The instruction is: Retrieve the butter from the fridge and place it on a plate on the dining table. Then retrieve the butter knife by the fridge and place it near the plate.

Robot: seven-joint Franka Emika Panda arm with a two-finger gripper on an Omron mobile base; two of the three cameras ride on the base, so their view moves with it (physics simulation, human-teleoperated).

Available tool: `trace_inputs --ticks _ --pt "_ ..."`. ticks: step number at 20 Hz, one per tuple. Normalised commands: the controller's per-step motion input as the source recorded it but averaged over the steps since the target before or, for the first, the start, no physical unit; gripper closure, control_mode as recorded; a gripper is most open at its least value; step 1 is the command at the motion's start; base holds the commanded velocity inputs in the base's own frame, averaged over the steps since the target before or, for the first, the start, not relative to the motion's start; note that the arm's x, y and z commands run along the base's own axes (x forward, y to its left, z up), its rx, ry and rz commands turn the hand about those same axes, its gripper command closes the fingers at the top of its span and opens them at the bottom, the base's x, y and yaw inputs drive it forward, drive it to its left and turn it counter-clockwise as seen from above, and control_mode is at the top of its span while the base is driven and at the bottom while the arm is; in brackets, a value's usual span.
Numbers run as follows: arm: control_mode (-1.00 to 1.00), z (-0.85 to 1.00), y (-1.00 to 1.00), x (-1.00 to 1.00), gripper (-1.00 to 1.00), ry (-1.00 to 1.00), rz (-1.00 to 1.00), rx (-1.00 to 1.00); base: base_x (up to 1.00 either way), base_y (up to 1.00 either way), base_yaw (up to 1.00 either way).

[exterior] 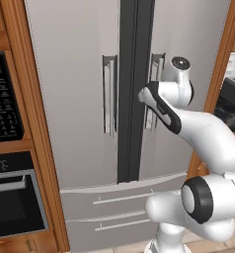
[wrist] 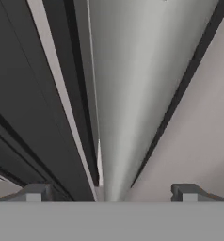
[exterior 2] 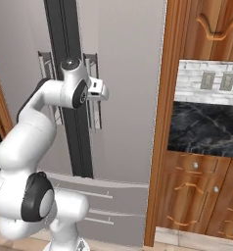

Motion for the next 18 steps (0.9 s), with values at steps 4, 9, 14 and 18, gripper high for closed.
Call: trace_inputs --ticks 4,9,14,18 --pt "-1.0 -0.17 0.0 0.49 -1.0 -0.01 0.0 0.0 0.0 0.0 0.0" --pt "-1.0 -0.21 -0.18 0.37 -1.0 -0.02 0.0 0.0 0.0 0.0 0.0" --pt "-1.0 -0.08 -0.04 0.38 -1.0 -0.08 0.03 0.0 0.0 0.0 0.0" --pt "-1.0 -0.06 -0.11 0.31 1.0 -0.06 0.04 0.0 0.0 0.0 0.0"
